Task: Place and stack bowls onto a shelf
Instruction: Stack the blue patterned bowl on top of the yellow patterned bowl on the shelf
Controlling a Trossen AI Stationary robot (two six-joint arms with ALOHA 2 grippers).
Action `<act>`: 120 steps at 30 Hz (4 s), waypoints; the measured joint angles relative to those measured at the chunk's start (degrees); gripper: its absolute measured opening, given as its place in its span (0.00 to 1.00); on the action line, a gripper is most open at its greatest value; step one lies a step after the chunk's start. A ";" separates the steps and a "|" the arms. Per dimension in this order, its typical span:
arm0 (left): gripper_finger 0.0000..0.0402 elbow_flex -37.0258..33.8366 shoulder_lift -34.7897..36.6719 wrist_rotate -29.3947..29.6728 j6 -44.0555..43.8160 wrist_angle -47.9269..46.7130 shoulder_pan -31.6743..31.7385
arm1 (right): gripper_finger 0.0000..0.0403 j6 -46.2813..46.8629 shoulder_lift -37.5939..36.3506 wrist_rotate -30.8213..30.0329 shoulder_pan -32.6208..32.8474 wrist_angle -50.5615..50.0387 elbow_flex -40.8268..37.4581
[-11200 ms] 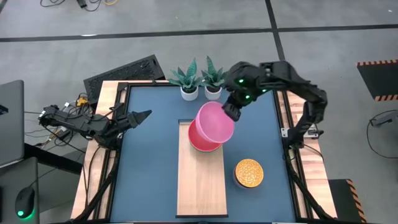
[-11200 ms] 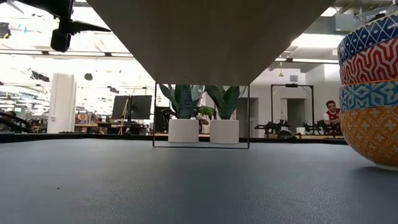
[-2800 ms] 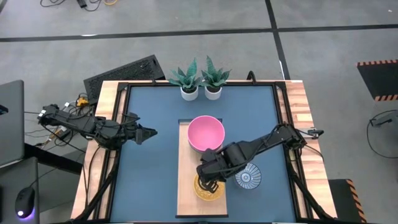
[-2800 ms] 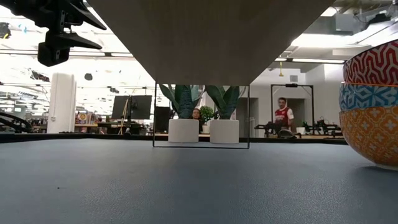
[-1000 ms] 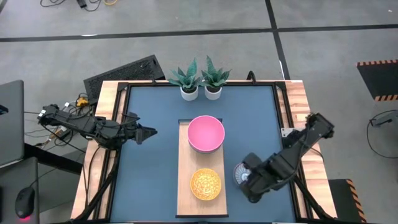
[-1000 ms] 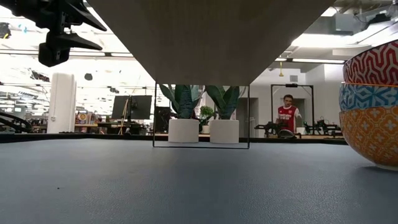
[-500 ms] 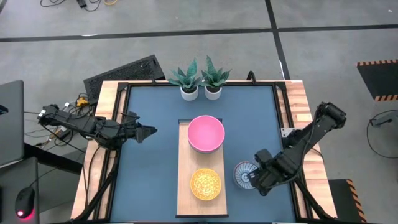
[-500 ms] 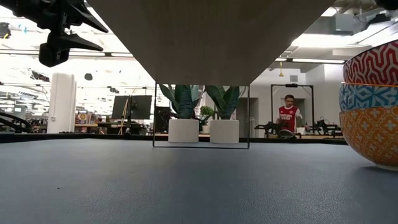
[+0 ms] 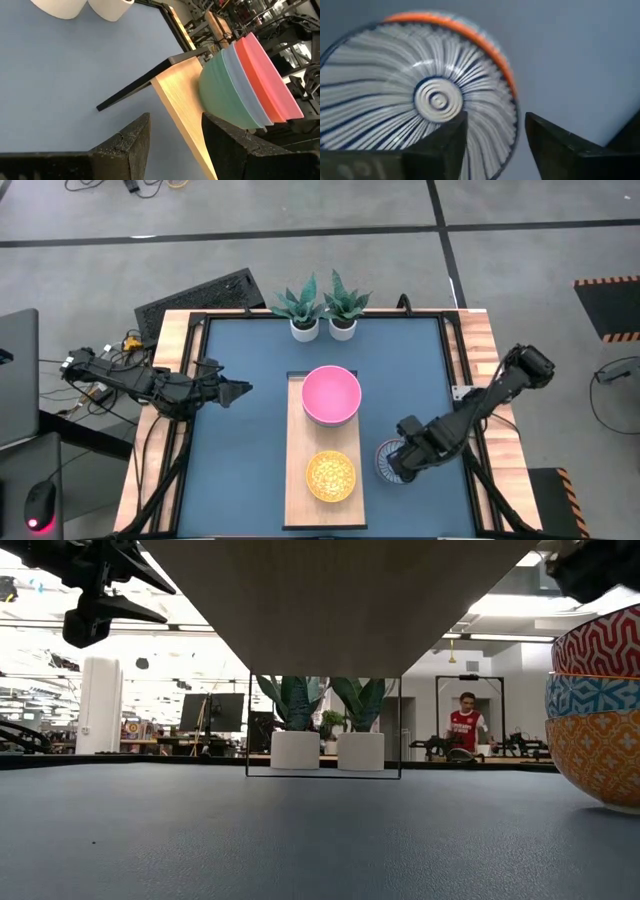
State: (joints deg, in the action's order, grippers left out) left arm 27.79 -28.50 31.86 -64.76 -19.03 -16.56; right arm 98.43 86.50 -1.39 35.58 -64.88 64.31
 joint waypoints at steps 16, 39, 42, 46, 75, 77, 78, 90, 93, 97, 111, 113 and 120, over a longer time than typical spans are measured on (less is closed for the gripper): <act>0.41 0.00 -0.01 0.02 0.43 0.00 0.00 | 0.07 -2.58 -0.21 3.72 -2.35 0.67 0.22; 0.41 0.00 0.01 -1.62 0.45 -0.02 0.00 | 0.07 -1.14 -4.70 -1.19 -2.94 -13.14 17.12; 0.41 0.00 0.01 -1.59 0.47 -0.02 0.00 | 0.07 -2.89 -4.70 -2.51 -4.22 -15.53 22.70; 0.41 0.00 -0.01 -1.59 0.47 0.00 0.00 | 0.07 -6.30 -4.68 -5.12 -6.55 -15.50 29.41; 0.41 0.00 -1.08 -2.82 0.36 -0.15 0.00 | 0.07 -30.02 23.57 -1.07 -11.94 -19.94 67.58; 0.41 0.00 -1.18 -3.14 0.31 -0.27 0.00 | 0.07 -30.03 24.06 -0.92 -11.73 -20.15 67.56; 0.41 0.00 -1.42 -3.25 0.23 -0.24 0.00 | 0.07 -29.99 24.57 -0.94 -11.75 -19.96 67.66; 0.41 0.00 -2.02 -4.24 0.01 -0.85 -0.02 | 0.07 -32.21 29.21 1.57 -11.64 -19.93 67.56; 0.41 0.02 -1.99 -4.26 0.01 -0.83 -0.02 | 0.07 -32.36 29.14 1.43 -11.82 -20.13 67.58; 0.41 0.01 -1.98 -4.29 0.01 -0.85 -0.02 | 0.07 -32.72 29.14 1.26 -12.27 -21.50 67.58; 0.41 0.00 -1.98 -4.13 0.45 -1.38 -0.02 | 0.07 -35.94 29.14 1.37 -12.91 -21.55 67.58; 0.41 0.01 -2.00 -3.98 0.46 -1.39 -0.02 | 0.07 -36.09 29.14 1.49 -12.94 -21.45 67.58; 0.41 0.02 -2.00 -3.06 0.49 -1.96 -0.02 | 0.07 -38.14 29.14 1.42 -13.41 -20.07 67.58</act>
State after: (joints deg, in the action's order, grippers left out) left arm 27.81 -30.50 28.80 -64.27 -20.99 -16.58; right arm 60.29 115.63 0.04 22.17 -84.96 131.90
